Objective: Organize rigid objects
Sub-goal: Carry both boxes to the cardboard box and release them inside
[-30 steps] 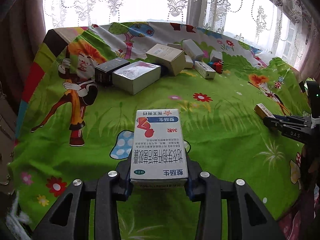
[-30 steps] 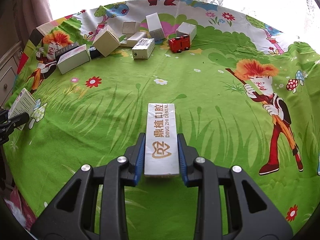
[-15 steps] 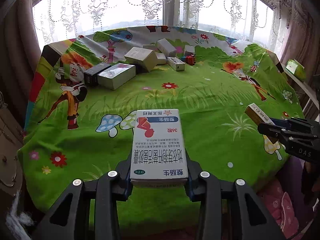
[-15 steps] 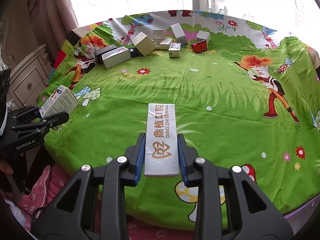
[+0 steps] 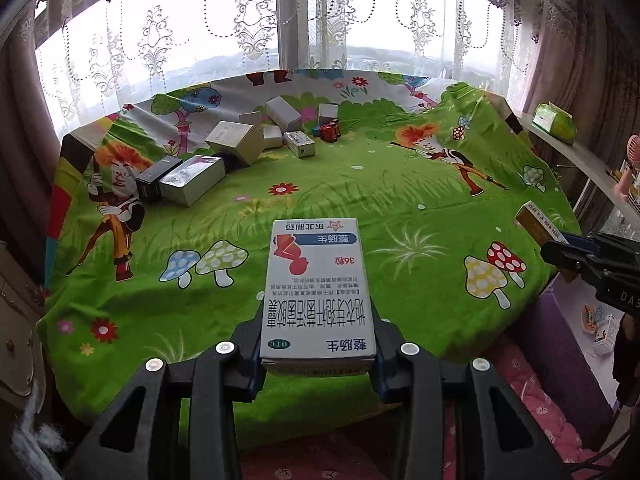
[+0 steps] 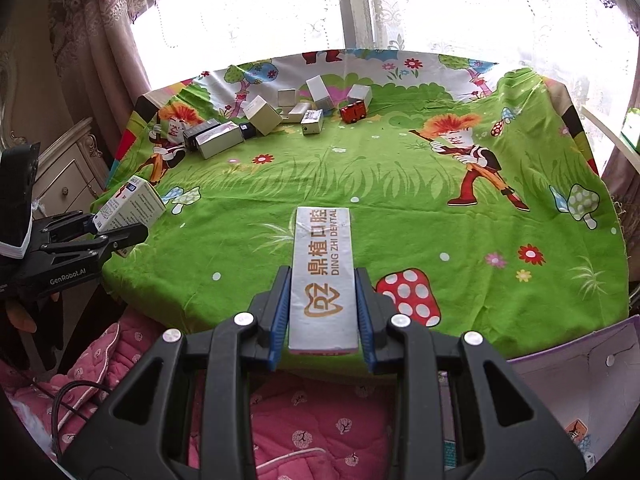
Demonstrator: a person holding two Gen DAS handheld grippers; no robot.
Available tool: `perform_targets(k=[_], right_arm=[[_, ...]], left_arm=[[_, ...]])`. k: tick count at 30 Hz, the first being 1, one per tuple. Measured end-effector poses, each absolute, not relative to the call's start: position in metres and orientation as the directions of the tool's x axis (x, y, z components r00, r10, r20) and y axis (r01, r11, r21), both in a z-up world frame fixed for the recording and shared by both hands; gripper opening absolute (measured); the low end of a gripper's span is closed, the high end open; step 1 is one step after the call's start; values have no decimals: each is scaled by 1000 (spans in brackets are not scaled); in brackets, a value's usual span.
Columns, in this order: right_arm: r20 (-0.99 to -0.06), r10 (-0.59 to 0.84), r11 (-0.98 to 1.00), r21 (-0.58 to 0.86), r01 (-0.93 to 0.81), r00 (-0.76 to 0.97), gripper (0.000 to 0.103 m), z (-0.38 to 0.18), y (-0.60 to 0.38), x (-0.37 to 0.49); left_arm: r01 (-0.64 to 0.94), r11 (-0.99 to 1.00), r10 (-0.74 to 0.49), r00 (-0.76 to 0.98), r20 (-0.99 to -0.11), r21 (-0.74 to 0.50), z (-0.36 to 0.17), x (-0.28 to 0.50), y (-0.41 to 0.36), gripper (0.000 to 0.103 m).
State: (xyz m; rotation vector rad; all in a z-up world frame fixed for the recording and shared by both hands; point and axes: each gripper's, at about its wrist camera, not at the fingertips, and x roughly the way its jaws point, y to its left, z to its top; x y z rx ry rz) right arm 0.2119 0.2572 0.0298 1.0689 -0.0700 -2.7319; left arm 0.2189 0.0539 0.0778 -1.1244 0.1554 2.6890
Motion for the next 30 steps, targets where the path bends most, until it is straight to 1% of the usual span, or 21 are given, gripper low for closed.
perform_targets(k=[6, 10, 14, 18, 22, 24, 26, 28, 30], right_arm=[[-657, -111, -994, 81, 76, -746, 34, 43, 301, 253], [-657, -24, -999, 45, -8, -754, 34, 49, 335, 282], [-658, 51, -995, 32, -96, -751, 34, 51, 370, 311], [-667, 97, -984, 45, -170, -739, 34, 48, 403, 335], [-670, 155, -970, 34, -239, -726, 34, 41, 430, 357], [-681, 206, -957, 8, -289, -703, 34, 33, 445, 364], [-696, 246, -943, -11, -333, -674, 34, 25, 456, 370], [-708, 233, -938, 17, -347, -667, 34, 17, 466, 375], [-717, 227, -936, 26, -352, -659, 34, 11, 471, 378]], left_arm=[[-350, -937, 235, -660, -714, 14, 87, 227, 97, 41], [-463, -886, 317, -617, -720, 7, 95, 236, 141, 41], [-581, -813, 383, -569, -728, 26, 102, 249, 195, 41], [-677, -732, 405, -528, -746, 82, 100, 265, 249, 41], [-750, -654, 417, -468, -779, 101, 91, 276, 294, 41], [-775, -621, 409, -448, -795, 117, 82, 277, 314, 41], [-795, -597, 400, -407, -821, 104, 70, 278, 332, 41], [-812, -576, 388, -371, -844, 92, 58, 280, 346, 41], [-826, -554, 370, -359, -857, 107, 48, 285, 359, 41]])
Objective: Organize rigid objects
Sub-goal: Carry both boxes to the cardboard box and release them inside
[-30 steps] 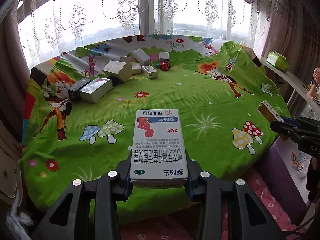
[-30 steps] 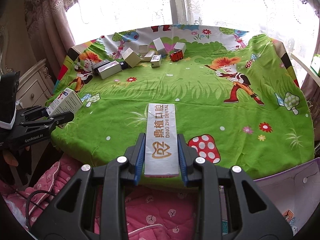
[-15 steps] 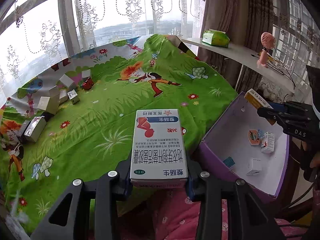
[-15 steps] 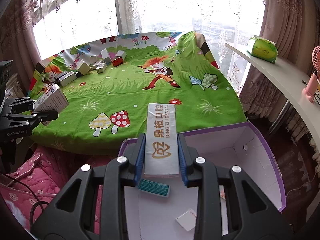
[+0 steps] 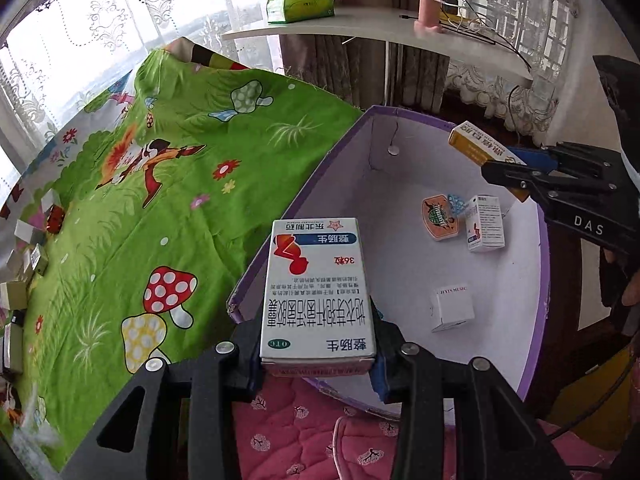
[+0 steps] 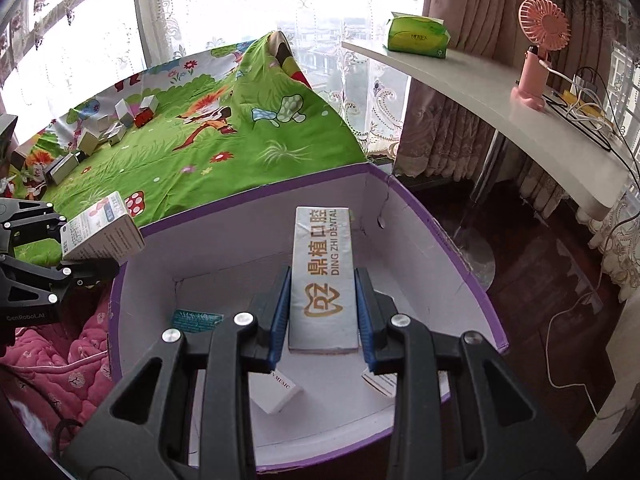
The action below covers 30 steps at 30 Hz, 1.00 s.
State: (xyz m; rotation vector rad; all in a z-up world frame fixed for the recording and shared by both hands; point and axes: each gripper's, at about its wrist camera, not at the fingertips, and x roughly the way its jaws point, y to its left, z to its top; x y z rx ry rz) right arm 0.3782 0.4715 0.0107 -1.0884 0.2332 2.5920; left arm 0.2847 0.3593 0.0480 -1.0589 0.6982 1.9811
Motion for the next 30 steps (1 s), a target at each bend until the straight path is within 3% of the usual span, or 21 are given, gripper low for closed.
perform_targets(k=[8, 11, 12, 13, 14, 15, 16, 23, 30], right_arm=[[-729, 220, -930, 44, -365, -649, 34, -1, 476, 383], [-721, 229, -928, 40, -370, -654, 34, 2, 477, 384], [-715, 233, -927, 42, -373, -659, 35, 3, 477, 384], [-709, 240, -924, 43, -381, -663, 41, 5, 478, 383], [-709, 249, -918, 44, -394, -659, 49, 6, 479, 381], [-710, 258, -912, 46, -408, -655, 71, 7, 480, 381], [-706, 260, -909, 52, -414, -659, 79, 8, 480, 381], [-687, 242, -923, 54, -381, -685, 79, 23, 466, 369], [-713, 147, -970, 34, -243, -685, 85, 21, 413, 331]], left_arm=[[-847, -519, 383, -353, -854, 118, 45, 298, 385, 41], [-854, -520, 470, -299, -830, 13, 54, 296, 386, 43], [-856, -516, 506, -282, -815, -24, 57, 296, 385, 51], [-855, -517, 526, -283, -802, -38, 59, 296, 383, 60], [-850, -527, 531, -303, -792, -28, 60, 297, 381, 76], [-843, -538, 532, -331, -780, -9, 61, 298, 378, 82], [-835, -550, 532, -360, -767, 10, 63, 298, 374, 82], [-744, -665, 476, -490, -730, 65, 72, 266, 329, 83], [-570, -820, 348, -578, -738, 60, 69, 210, 227, 84]])
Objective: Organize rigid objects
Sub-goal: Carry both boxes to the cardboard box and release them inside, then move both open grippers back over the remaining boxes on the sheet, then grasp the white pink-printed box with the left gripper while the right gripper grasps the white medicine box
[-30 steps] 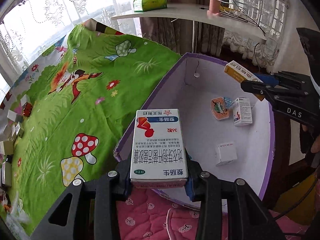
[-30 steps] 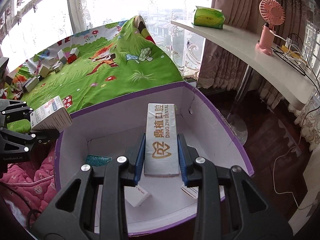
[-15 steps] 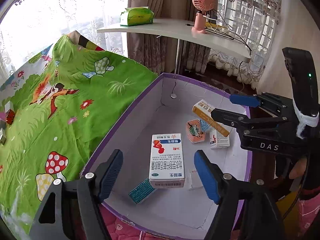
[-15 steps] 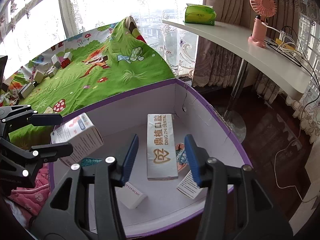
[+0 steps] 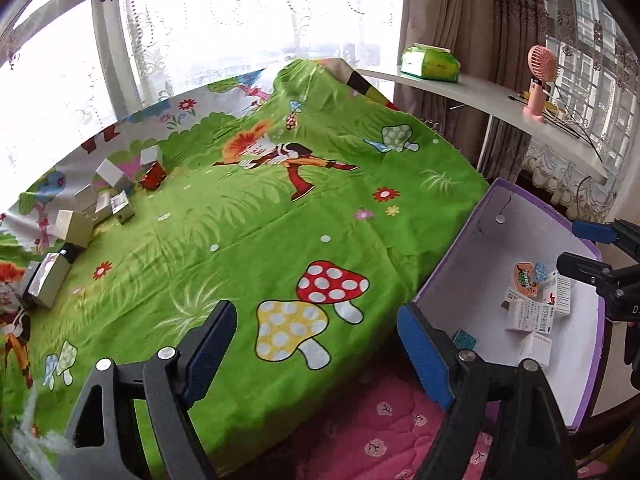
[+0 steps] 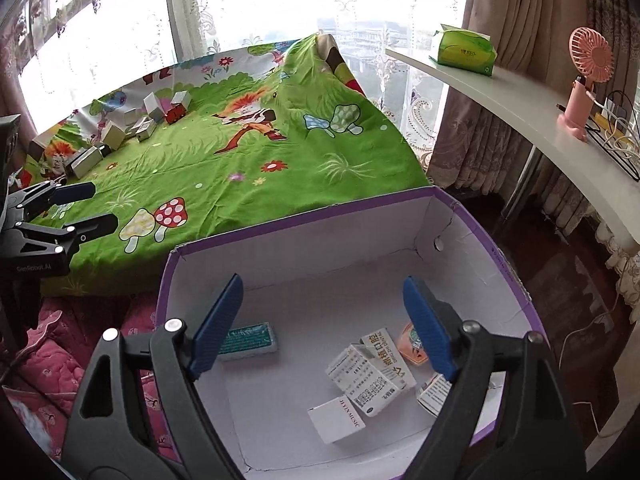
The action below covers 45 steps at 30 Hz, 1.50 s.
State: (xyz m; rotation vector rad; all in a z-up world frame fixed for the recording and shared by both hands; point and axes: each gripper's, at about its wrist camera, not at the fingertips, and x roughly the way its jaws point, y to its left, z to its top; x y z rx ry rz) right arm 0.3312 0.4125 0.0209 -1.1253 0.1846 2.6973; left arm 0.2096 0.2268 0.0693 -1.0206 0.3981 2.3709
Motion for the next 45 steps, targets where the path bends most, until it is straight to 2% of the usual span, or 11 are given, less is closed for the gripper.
perform_targets(k=[9, 16, 22, 28, 32, 37, 38, 42, 44, 45], right_arm=[[-773, -39, -999, 31, 25, -634, 88, 8, 312, 263], [-780, -119, -986, 18, 168, -614, 92, 8, 239, 180], [-812, -185, -959, 27, 281, -553, 92, -12, 177, 86], [-800, -153, -969, 7, 246, -580, 92, -21, 145, -18], [-806, -150, -970, 8, 242, -573, 92, -31, 130, -76], [-830, -105, -969, -39, 245, -548, 92, -49, 116, -141], [-827, -128, -970, -11, 243, -548, 92, -50, 118, -153], [-818, -105, -980, -13, 201, -566, 92, -51, 127, -186], [-808, -113, -979, -9, 204, -578, 84, -49, 129, -187], [-800, -119, -977, -12, 215, -588, 55, -46, 129, -183]], left_arm=[[-114, -993, 67, -628, -775, 6, 49, 147, 22, 84], [76, -997, -60, -619, -784, 16, 33, 115, -62, 84], [113, -992, -118, -635, -764, 60, 27, 86, -81, 84], [85, -995, -90, -623, -777, 48, 6, 73, -84, 85], [98, -993, -5, -620, -785, -71, 5, 71, -101, 93], [72, -997, -44, -589, -807, 2, 1, 64, -87, 102], [69, -998, -39, -586, -809, -2, 0, 63, -87, 103], [70, -998, -38, -585, -810, -4, 0, 62, -88, 103], [70, -998, -37, -584, -811, -5, 0, 62, -90, 103], [69, -998, -38, -584, -811, -3, 0, 63, -89, 103]])
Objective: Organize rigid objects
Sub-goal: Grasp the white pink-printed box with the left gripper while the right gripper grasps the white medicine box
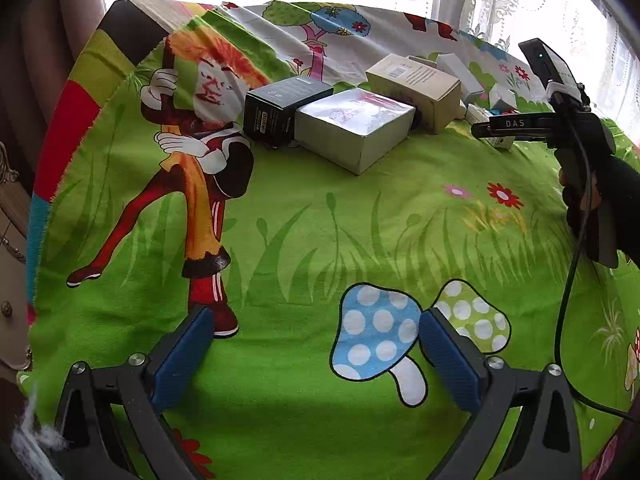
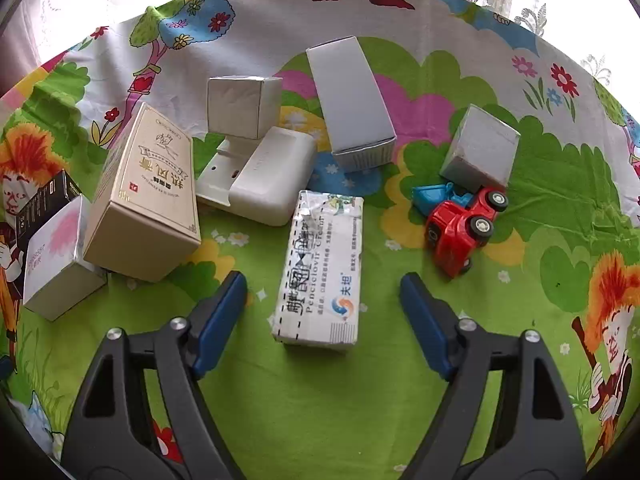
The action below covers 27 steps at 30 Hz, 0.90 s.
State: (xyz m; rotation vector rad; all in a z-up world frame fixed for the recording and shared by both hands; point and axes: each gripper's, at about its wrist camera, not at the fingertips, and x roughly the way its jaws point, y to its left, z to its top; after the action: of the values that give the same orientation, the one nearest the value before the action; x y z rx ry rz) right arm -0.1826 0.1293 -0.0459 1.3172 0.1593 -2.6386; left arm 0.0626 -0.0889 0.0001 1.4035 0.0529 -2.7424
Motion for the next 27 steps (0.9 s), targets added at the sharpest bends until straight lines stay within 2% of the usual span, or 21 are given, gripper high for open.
perform_targets(k=[1, 7, 11, 14, 19, 23, 25, 26, 27], right_arm=[[-803, -120, -973, -20, 228, -583, 37, -43, 129, -177], [-803, -184, -951, -1, 310, -566, 37, -41, 144, -100], [-772, -190, -950, -10, 311, -607, 37, -42, 156, -58], [-773, -174, -950, -31, 310, -610, 37, -43, 153, -60], [-773, -168, -951, -37, 308, -612, 38, -49, 151, -66], [-773, -169, -951, -36, 309, -611, 38, -49, 150, -68], [-773, -170, -950, -35, 309, -611, 38, -49, 151, -67], [-773, -171, -951, -33, 309, -610, 38, -48, 151, -67], [-773, -172, -951, -32, 309, -610, 38, -49, 151, -68]], left_arm=[[70, -998, -39, -583, -811, -3, 0, 62, -89, 103], [83, -997, -49, -558, -828, 2, 2, 58, -86, 103], [45, -999, -41, -536, -843, 20, 4, 23, -80, 103], [-10, -998, -43, -560, -828, 59, 3, -17, -76, 103], [-114, -993, 51, -532, -845, 12, 0, -78, -77, 103], [-142, -987, 15, -569, -822, 80, 1, -110, -74, 103], [-147, -988, 49, -554, -831, 40, -1, -117, -73, 103], [-142, -990, 71, -544, -836, 9, -1, -117, -73, 97], [-131, -991, 75, -561, -824, -1, 1, -111, -71, 78]])
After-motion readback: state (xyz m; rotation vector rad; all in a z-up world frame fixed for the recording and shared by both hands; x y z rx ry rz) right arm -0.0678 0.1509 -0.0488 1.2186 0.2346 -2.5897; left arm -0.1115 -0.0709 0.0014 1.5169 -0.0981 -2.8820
